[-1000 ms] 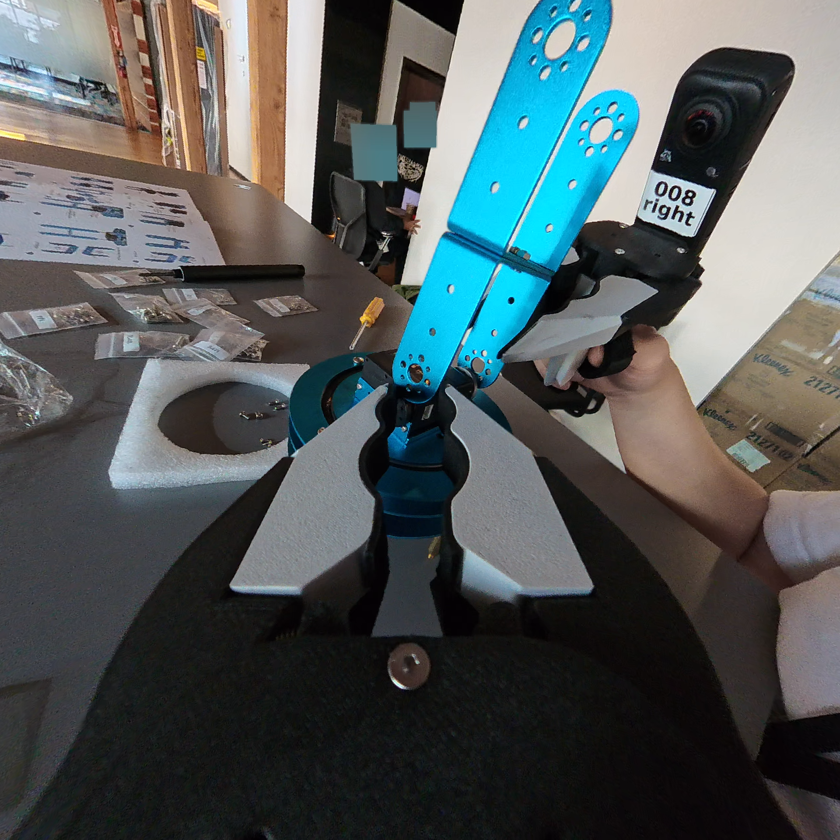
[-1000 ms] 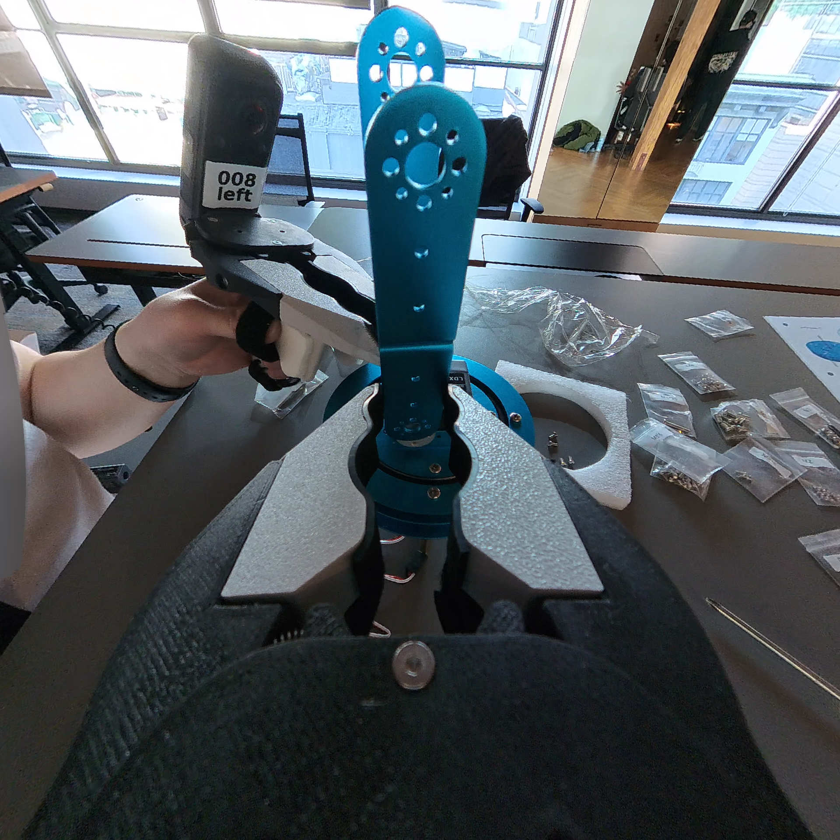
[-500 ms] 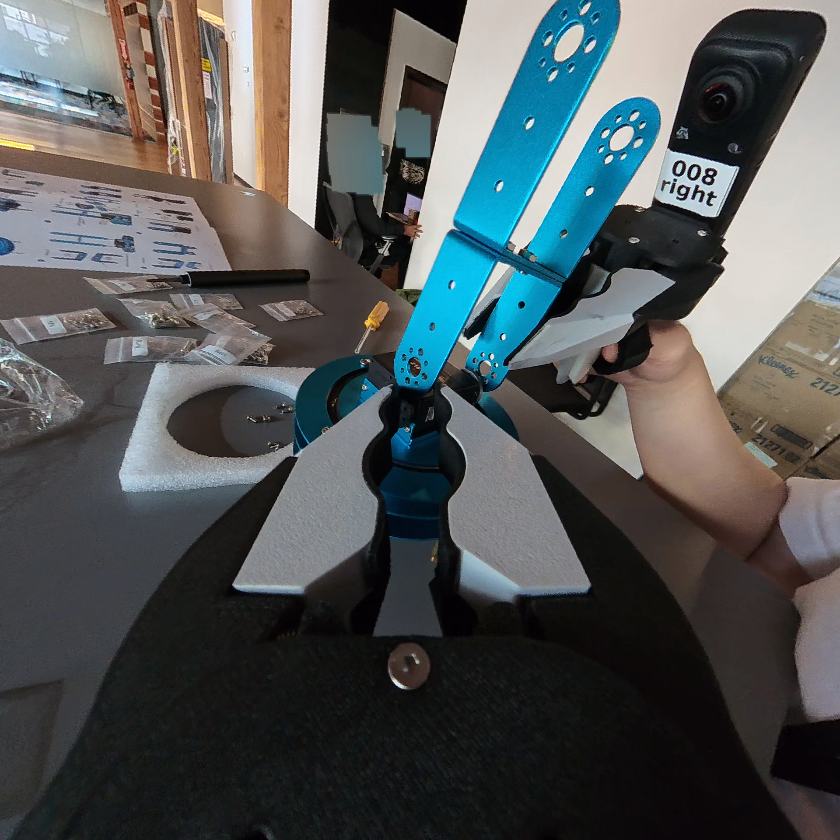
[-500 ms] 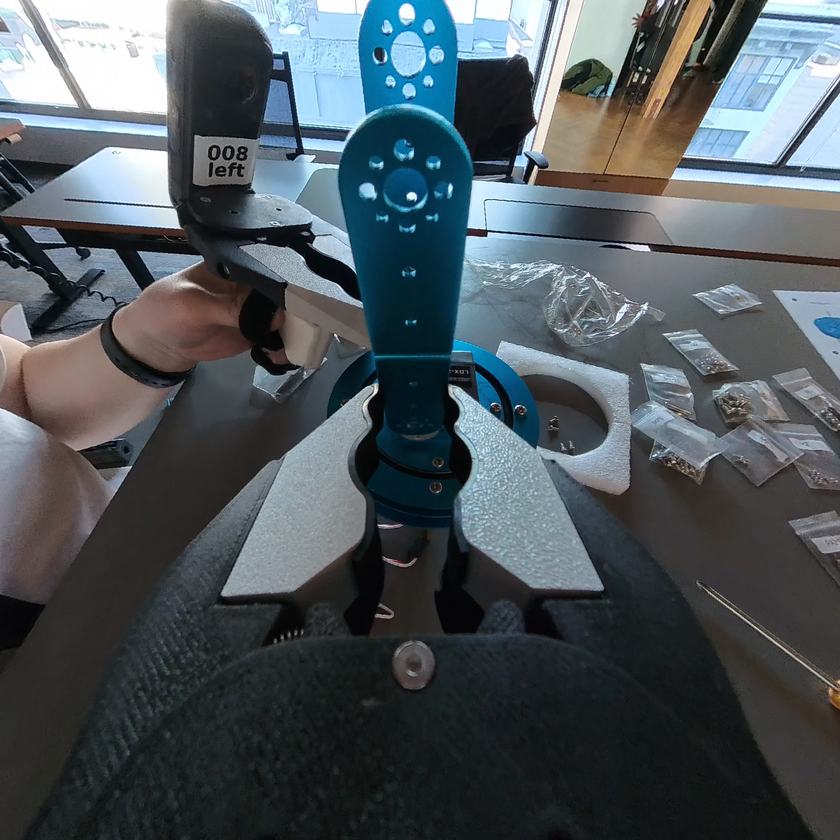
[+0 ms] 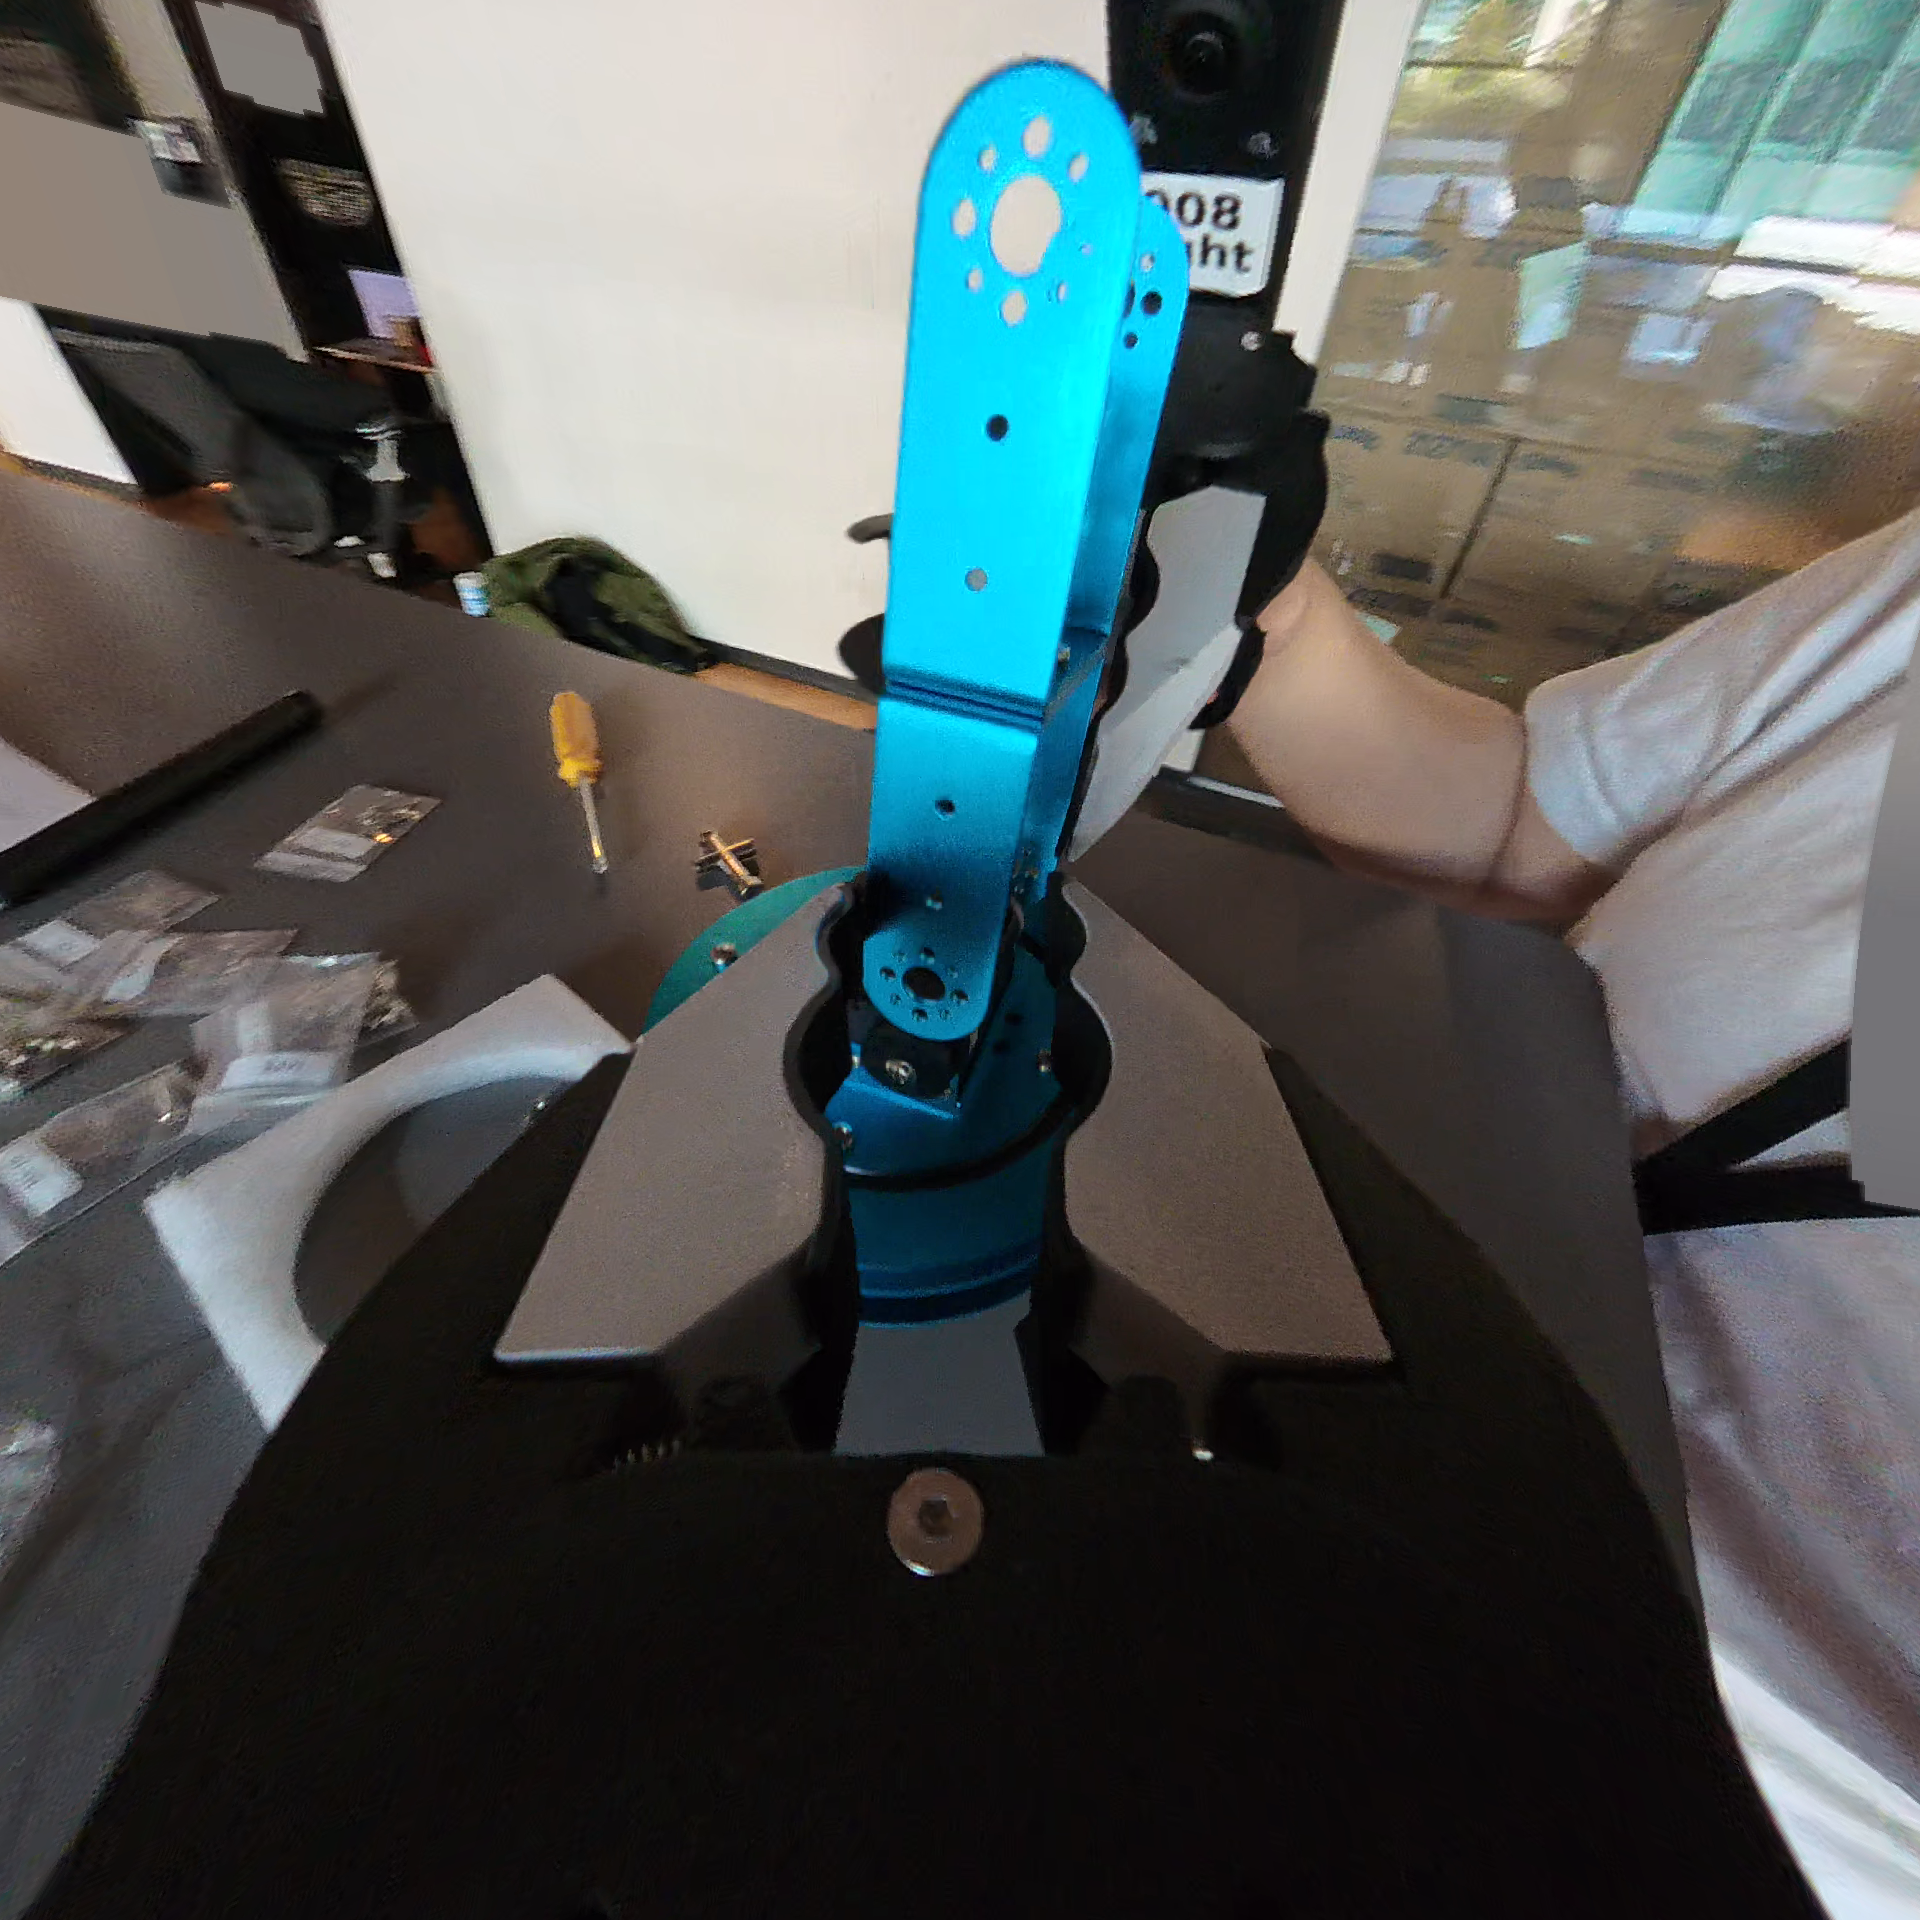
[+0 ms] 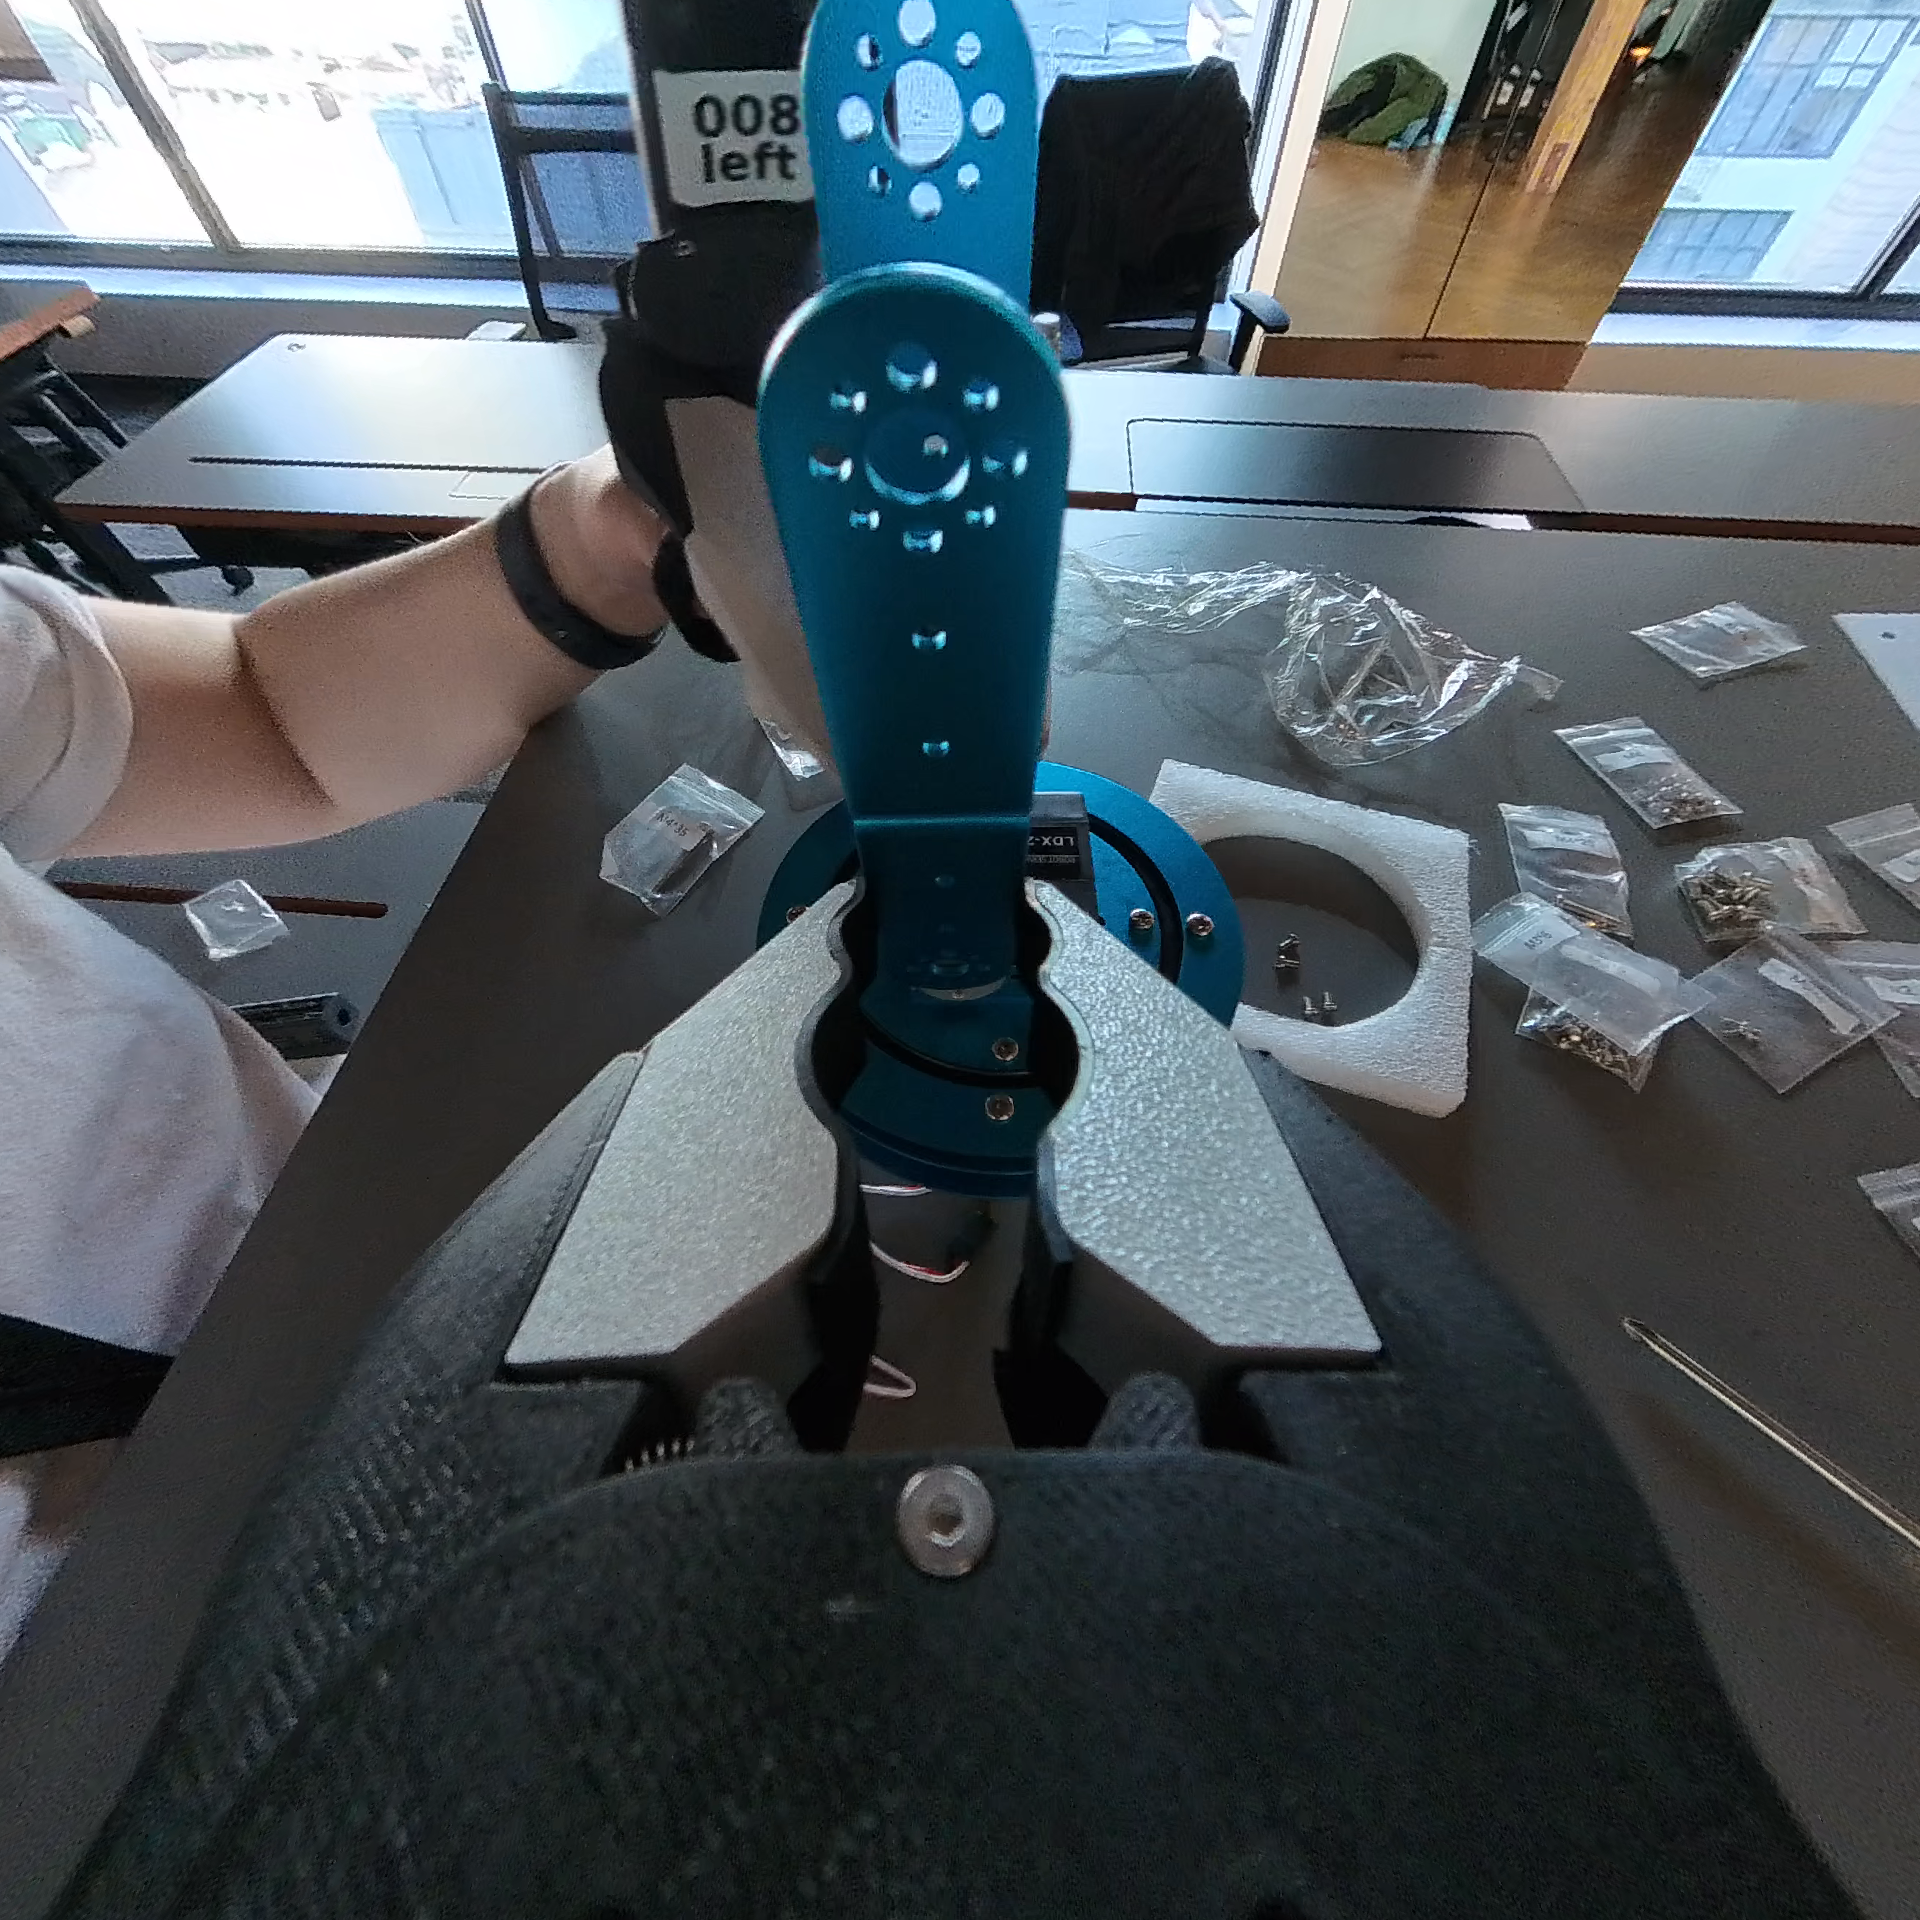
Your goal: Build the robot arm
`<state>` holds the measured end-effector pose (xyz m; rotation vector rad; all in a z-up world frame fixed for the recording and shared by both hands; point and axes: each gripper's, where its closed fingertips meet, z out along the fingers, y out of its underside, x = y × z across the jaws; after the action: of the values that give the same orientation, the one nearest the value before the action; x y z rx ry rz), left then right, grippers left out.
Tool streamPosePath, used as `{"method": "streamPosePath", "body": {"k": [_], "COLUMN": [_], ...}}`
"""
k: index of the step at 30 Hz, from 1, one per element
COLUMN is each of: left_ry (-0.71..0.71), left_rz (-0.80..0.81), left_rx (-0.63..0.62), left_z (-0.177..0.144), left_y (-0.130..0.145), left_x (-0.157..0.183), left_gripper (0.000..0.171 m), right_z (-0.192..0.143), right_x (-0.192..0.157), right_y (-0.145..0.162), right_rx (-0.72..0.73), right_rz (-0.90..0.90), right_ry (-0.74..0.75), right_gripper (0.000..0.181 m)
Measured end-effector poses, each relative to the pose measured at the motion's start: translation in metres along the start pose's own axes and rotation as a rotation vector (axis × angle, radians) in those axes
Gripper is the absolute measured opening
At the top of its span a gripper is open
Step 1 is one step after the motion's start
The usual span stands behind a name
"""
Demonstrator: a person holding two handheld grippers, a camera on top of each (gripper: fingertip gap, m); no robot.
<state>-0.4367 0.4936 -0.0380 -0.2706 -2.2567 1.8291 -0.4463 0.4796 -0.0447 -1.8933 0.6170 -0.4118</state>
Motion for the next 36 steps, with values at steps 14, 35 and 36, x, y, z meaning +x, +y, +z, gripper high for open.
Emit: {"method": "streamPosePath", "body": {"k": [14,35,36], "left_ry": [0.146,0.227,0.228], "left_rz": [0.059,0.074,0.075], "left_rx": [-0.059,-0.14,-0.141], "left_z": [-0.009,-0.009,-0.009], "left_y": [-0.001,0.009,0.009], "left_x": [0.002,-0.003,-0.003], "left_gripper": [0.024,0.024,0.024], "right_z": [0.001,0.005,0.005], "right_x": [-0.005,0.0,0.0], "right_y": [-0.01,-0.004,-0.004], "right_rx": [-0.082,-0.146,-0.144], "right_rz": [0.061,0.108,0.112], "right_ry": [-0.009,0.022,0.02], "right_gripper": [0.026,0.026,0.026]}}
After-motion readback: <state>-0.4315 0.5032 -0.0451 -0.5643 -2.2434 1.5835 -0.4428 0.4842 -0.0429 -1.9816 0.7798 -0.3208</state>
